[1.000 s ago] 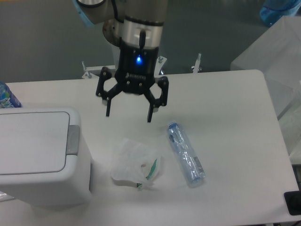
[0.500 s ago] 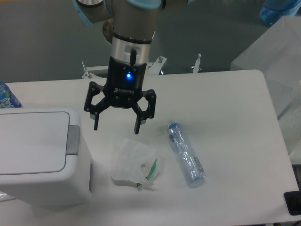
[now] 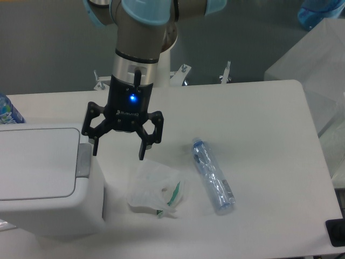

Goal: Open the trash can
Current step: 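Lower the gripper finger onto the trash can lid's edge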

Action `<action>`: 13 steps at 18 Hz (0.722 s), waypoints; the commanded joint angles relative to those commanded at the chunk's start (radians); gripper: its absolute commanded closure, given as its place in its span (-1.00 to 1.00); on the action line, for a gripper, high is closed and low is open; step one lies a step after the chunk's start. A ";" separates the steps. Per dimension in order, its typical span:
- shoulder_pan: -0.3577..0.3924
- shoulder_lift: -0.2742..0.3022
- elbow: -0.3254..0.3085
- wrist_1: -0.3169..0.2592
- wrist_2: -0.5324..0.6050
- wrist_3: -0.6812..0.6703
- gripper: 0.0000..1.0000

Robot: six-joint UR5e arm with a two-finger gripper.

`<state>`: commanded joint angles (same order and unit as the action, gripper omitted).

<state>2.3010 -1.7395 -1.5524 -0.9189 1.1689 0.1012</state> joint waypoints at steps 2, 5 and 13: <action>-0.006 -0.005 -0.002 -0.002 0.000 -0.002 -1.00; -0.015 -0.005 -0.002 -0.002 0.003 -0.005 -1.00; -0.020 -0.018 -0.005 0.000 0.005 -0.002 -1.00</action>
<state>2.2810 -1.7579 -1.5570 -0.9189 1.1735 0.0997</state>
